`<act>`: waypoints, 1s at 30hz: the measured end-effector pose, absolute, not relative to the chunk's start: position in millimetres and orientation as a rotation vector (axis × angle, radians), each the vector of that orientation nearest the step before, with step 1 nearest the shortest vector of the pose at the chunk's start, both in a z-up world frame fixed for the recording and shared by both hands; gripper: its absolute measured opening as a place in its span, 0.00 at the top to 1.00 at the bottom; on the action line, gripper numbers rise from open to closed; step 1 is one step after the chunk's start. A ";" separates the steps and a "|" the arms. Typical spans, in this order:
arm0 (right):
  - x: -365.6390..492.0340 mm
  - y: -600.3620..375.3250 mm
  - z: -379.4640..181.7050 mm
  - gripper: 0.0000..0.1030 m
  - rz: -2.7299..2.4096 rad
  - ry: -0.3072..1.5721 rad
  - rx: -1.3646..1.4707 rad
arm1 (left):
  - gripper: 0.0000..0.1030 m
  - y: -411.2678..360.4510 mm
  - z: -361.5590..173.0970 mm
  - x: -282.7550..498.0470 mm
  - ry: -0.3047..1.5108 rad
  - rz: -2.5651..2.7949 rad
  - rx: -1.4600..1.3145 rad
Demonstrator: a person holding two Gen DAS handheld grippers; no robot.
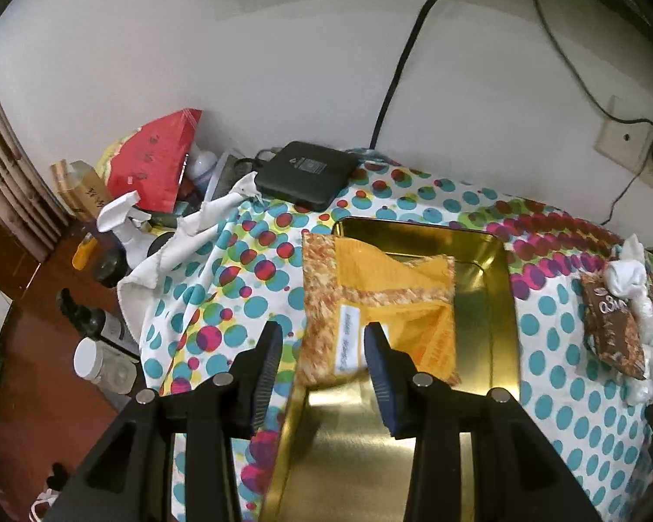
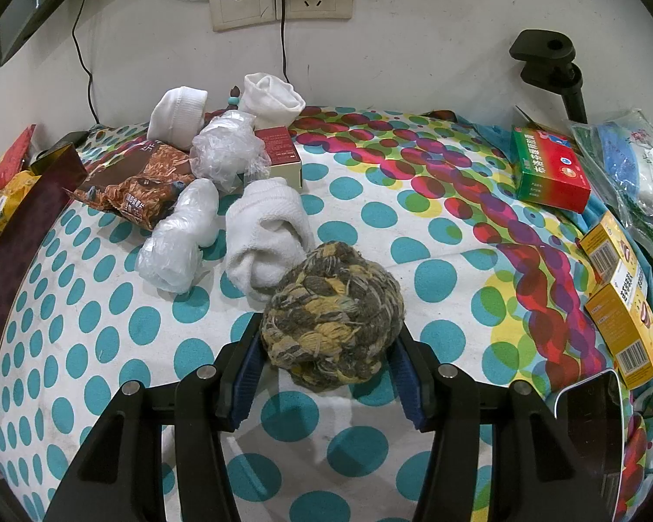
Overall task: Organize objects
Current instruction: 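Withdraw the open left tool from the gold tray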
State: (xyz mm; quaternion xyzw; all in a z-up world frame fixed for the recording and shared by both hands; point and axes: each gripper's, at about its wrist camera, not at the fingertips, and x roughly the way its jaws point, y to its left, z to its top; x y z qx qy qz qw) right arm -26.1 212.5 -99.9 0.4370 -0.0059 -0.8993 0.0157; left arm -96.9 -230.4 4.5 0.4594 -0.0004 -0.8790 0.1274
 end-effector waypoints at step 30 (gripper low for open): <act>-25.0 215.5 -100.0 0.51 -2.797 -0.022 1.363 | 0.61 -56.1 -42.7 -28.1 0.113 -2.880 1.163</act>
